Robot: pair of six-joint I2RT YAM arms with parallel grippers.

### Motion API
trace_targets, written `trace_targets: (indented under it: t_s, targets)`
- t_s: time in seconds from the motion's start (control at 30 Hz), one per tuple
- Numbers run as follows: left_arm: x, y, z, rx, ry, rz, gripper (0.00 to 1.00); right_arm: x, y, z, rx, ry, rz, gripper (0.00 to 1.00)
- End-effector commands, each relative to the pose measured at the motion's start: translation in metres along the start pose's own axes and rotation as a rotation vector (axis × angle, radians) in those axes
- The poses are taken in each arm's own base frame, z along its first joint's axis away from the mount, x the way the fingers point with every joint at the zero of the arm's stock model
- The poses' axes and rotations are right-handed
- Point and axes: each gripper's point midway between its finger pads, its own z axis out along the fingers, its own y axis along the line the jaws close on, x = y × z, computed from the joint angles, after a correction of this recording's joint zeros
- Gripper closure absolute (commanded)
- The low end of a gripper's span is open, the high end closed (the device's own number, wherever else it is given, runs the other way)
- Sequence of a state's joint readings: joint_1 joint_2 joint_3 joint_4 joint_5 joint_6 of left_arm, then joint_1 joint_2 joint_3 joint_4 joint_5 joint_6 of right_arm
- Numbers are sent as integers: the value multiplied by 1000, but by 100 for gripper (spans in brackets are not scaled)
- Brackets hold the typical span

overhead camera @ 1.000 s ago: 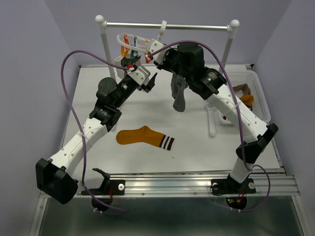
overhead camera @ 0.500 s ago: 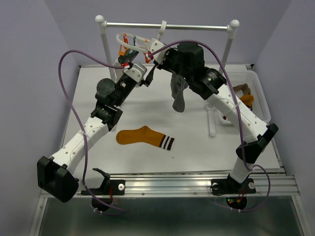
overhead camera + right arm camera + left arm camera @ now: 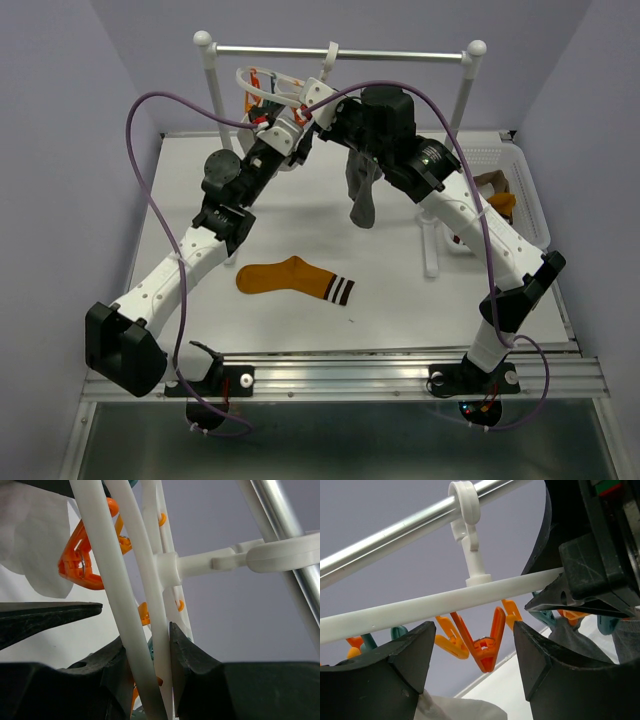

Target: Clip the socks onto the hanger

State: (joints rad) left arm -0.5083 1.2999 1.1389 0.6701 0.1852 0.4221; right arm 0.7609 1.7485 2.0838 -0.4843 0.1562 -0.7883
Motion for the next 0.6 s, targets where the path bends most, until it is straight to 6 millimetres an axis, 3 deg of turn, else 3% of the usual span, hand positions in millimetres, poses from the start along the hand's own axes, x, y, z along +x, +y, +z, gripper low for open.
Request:
trace_targets:
  t_s: [0.0,0.33,0.57]
  targets:
    - [-55,23,1,-64,-150,9,28,-18,-13,-14,31,-58,41,78]
    - [-59,30,6,-96,-157,-13,30,-17,-9,-13,18,-60,40,78]
    - [-63,29,8,-94,-168,-35,39,-17,-9,-13,19,-61,37,78]
